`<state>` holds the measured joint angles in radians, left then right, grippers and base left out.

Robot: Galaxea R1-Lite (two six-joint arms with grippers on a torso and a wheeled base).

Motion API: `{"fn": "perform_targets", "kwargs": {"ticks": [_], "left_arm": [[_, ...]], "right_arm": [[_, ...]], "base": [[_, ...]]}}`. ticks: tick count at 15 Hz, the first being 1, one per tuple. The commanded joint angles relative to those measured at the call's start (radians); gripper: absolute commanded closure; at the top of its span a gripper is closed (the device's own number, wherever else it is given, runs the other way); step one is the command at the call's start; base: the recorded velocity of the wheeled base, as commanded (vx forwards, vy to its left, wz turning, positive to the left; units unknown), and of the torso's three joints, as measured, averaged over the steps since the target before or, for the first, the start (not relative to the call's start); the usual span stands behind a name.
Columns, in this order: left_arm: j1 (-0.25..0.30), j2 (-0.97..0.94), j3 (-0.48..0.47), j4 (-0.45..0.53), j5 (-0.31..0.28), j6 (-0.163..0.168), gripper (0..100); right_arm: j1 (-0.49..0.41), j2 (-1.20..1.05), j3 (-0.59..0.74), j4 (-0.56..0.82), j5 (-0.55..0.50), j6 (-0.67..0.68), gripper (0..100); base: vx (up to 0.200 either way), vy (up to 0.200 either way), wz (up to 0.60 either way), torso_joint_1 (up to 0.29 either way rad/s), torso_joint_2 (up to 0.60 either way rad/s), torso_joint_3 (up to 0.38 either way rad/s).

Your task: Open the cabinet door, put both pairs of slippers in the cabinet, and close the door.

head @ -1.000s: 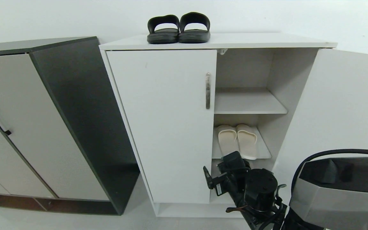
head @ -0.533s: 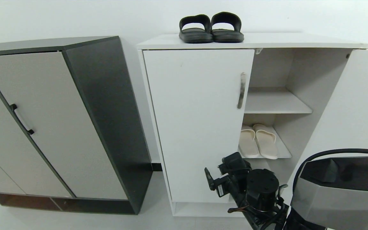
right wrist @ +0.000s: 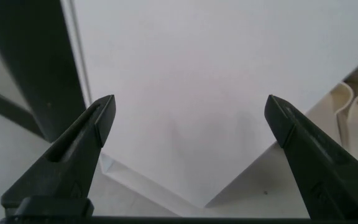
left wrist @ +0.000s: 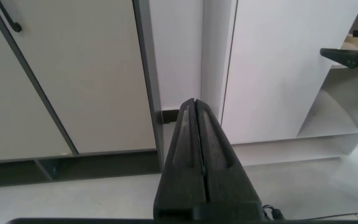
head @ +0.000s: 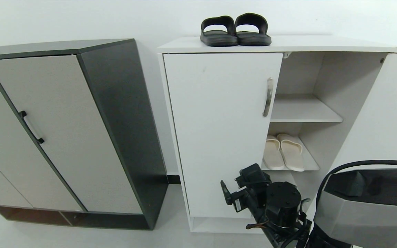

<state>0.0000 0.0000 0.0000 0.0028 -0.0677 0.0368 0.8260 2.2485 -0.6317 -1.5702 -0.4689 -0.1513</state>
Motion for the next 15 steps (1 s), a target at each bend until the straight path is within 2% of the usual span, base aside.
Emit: {"fn": "perform_targets", "kwargs": {"ticks": [1,8,12,15], "left_arm": [[0.0,0.002,0.0,0.0,0.0,0.0,100],[0.0,0.002,0.0,0.0,0.0,-0.002,100],[0.0,0.002,0.0,0.0,0.0,-0.002,100],[0.0,0.002,0.0,0.0,0.0,-0.002,100]], "right_arm": [[0.002,0.0,0.0,-0.001,0.0,-0.001,0],[0.004,0.006,0.001,-0.001,0.0,-0.001,0],[0.007,0.006,0.001,-0.001,0.0,-0.001,0],[0.009,0.006,0.001,-0.001,0.0,-0.001,0]], "base": [[0.0,0.0,0.0,0.0,0.0,0.0],[0.0,0.0,0.0,0.0,0.0,0.0],[0.0,0.0,0.0,0.011,-0.2,-0.284],[0.0,0.0,0.0,0.046,-0.54,-0.367]]}}
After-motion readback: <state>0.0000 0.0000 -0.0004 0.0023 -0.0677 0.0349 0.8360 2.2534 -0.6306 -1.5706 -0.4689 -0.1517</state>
